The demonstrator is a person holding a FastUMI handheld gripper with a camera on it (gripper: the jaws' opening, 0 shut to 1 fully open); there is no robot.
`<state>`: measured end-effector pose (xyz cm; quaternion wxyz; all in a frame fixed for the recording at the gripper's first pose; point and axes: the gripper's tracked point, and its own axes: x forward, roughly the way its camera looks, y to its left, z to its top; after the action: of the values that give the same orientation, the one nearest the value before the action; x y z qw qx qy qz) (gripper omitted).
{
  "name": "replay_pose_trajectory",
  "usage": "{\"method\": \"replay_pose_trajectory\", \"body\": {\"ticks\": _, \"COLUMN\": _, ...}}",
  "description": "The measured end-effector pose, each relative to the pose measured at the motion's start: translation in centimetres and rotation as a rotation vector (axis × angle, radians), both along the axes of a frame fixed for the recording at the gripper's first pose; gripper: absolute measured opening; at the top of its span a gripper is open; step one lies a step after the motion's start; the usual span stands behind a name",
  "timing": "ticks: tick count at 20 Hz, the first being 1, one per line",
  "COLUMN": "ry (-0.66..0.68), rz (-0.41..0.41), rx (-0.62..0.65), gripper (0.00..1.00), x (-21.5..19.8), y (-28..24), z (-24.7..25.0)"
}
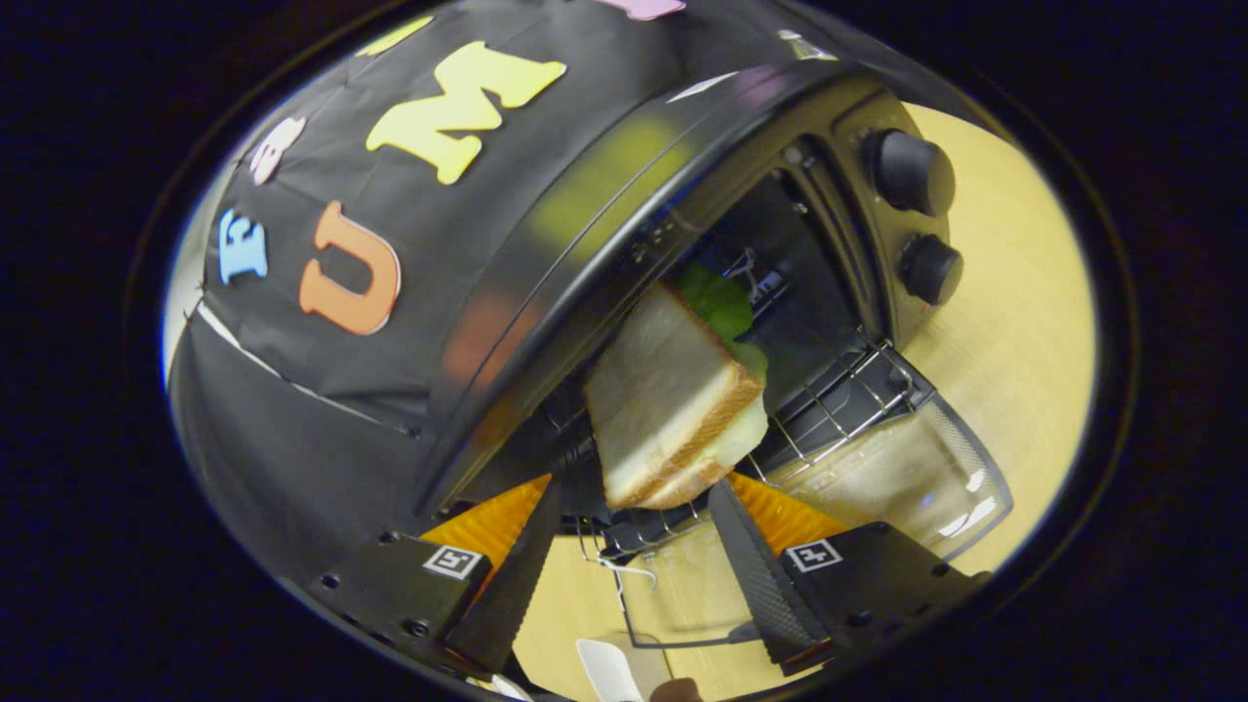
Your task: Open the toaster oven, put the food inside, and close the toaster oven door.
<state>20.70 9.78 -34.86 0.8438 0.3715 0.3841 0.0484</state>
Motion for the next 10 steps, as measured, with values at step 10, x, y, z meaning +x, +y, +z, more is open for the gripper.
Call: {"method": "replay_pose_trajectory", "body": {"ticks": 10, "ry": -0.088, "rz": 0.118, "rx": -0.344, "gripper": 1.00, "x": -7.4, "y": -2.2, "z": 5.1}}
